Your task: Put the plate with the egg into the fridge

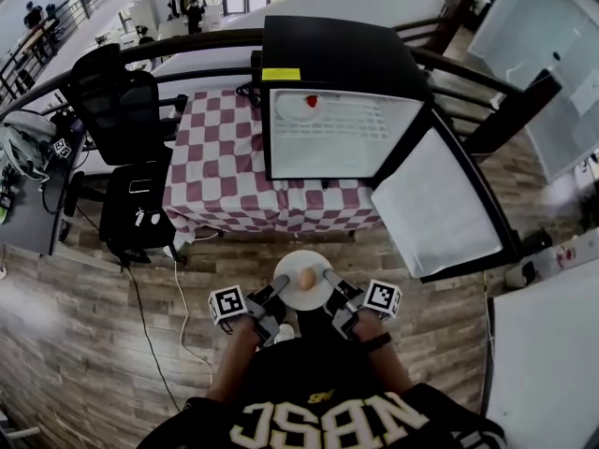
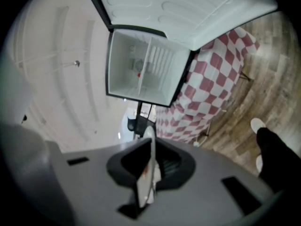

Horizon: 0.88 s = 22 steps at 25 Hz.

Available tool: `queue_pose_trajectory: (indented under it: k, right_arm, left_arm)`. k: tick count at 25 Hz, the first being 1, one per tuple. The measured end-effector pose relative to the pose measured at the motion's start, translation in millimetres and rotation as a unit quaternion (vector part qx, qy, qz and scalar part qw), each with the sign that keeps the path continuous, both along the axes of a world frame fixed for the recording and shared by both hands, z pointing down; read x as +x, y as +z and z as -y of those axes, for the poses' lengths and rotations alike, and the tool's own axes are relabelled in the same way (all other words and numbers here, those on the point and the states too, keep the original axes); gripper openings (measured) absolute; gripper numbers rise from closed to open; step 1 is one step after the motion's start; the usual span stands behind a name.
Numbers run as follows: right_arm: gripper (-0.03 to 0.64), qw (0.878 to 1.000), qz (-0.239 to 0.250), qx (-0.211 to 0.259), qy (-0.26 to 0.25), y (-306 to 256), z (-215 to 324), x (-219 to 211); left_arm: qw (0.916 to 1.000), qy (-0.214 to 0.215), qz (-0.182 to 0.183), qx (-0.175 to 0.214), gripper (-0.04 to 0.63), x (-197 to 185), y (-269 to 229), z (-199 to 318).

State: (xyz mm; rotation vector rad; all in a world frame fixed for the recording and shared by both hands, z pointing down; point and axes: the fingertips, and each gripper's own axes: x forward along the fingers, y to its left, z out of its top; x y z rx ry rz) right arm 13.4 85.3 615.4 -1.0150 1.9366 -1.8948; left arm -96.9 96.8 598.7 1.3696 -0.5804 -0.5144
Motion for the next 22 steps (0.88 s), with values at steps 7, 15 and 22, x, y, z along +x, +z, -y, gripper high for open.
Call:
queue_pose_trajectory:
  k: [7, 15, 22]
  right_arm:
    - [0.032, 1.000, 0.010, 0.013, -0.019, -2, 71, 8]
    - [0.032, 0.999, 0.018, 0.030, -0.009, -5, 145, 32]
    - [0.032, 0.998, 0.046, 0.035, -0.008, 7, 189, 41]
  left_arm:
    - [0.9996, -0.020, 0.018, 0.009, 0.044, 11, 2, 63]
    - [0.9989, -0.027, 0.034, 0.015, 0.044, 37, 0, 134]
    - [0.9965, -0.040, 0.074, 0.007, 0.044, 48, 20, 178]
